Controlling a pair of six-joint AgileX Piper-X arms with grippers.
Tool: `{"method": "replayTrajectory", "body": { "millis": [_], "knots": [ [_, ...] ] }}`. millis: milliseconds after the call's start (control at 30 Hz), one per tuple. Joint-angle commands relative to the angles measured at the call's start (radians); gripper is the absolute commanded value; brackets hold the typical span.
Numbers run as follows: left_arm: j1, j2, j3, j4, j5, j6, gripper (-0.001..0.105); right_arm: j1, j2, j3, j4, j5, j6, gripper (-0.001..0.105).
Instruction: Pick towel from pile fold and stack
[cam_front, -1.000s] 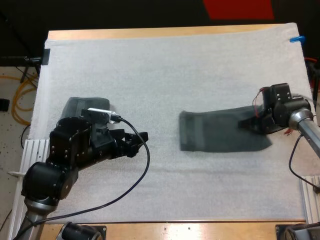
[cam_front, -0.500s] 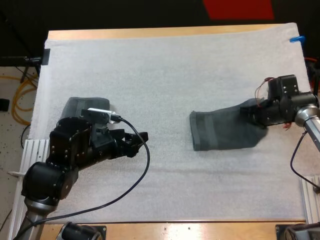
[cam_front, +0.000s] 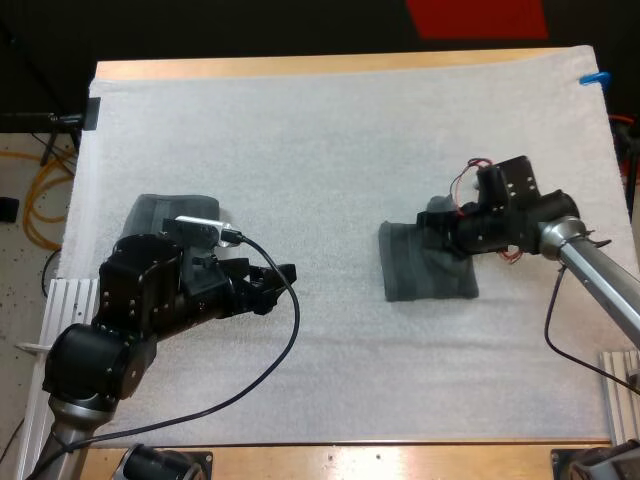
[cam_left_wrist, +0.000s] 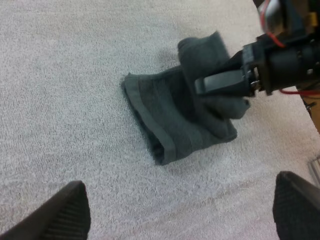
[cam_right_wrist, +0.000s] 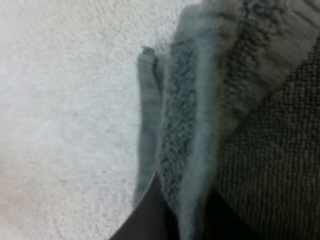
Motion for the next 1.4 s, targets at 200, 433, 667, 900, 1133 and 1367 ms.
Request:
{"method": "replayTrajectory", "body": {
  "millis": [200, 433, 667, 900, 1133, 1367],
  "knots": [
    [0.002, 0.000, -0.004, -0.011, 0.010, -0.009, 0.072, 0.009, 0.022, -0.016, -0.011, -0.060, 0.015, 0.035],
    [0.002, 0.000, -0.004, -0.011, 0.010, -0.009, 0.072, 0.009, -0.003, -0.028, -0.081, -0.258, 0.013, 0.079],
    [0.002, 0.008, 0.009, -0.011, 0.010, -0.009, 0.072, 0.017, -0.021, -0.028, -0.070, -0.258, 0.013, 0.078],
    [0.002, 0.016, 0.010, -0.011, 0.010, -0.009, 0.072, 0.106, -0.016, 0.031, -0.059, -0.253, 0.013, 0.078],
    [0.002, 0.016, 0.010, -0.011, 0.018, -0.009, 0.072, 0.231, -0.013, 0.118, -0.120, -0.165, 0.021, 0.078],
    [0.002, 0.016, 0.010, -0.011, 0.041, -0.009, 0.072, 0.235, -0.064, 0.111, -0.148, -0.165, 0.014, 0.078]
  ]
}}
